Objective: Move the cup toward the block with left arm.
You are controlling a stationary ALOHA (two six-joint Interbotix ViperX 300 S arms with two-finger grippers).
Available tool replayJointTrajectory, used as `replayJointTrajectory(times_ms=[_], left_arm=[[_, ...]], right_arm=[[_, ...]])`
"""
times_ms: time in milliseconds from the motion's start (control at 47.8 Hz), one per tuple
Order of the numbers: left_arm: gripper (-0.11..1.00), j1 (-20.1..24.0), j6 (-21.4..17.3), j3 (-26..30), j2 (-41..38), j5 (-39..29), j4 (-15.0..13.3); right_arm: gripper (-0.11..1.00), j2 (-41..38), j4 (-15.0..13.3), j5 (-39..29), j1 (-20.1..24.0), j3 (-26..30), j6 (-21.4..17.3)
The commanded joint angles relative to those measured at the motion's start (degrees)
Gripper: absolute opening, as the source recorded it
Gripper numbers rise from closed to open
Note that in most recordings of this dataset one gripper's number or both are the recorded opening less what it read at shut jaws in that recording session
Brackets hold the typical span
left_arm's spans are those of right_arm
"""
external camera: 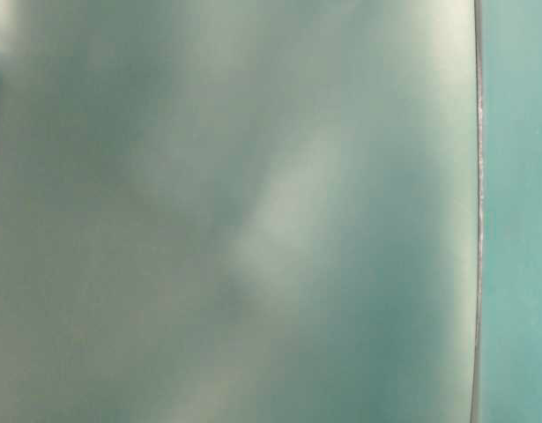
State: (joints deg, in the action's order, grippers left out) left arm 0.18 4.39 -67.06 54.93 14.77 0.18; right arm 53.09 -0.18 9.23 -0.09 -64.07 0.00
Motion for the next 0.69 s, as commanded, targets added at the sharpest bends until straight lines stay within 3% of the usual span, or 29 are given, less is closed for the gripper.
replayJointTrajectory(times_ms=[0,105,461,670], left_arm=[[0.53,0.1,0.6,1.4,-0.9,0.1,0.1],[0.64,0.2,0.9,1.7,-1.5,-0.6,0.1],[0.86,0.4,1.0,4.6,-6.7,-9.9,0.1],[0.88,-2.7,1.0,6.9,-10.5,-11.7,0.1]], right_arm=[[0.00,-0.2,0.0,0.2,0.0,1.7,0.1],[0.00,-0.1,0.0,0.2,0.0,1.7,0.1],[0.00,-0.1,0.0,0.0,0.0,1.7,0.1],[0.00,-0.2,0.0,-0.1,0.0,1.7,0.0]])
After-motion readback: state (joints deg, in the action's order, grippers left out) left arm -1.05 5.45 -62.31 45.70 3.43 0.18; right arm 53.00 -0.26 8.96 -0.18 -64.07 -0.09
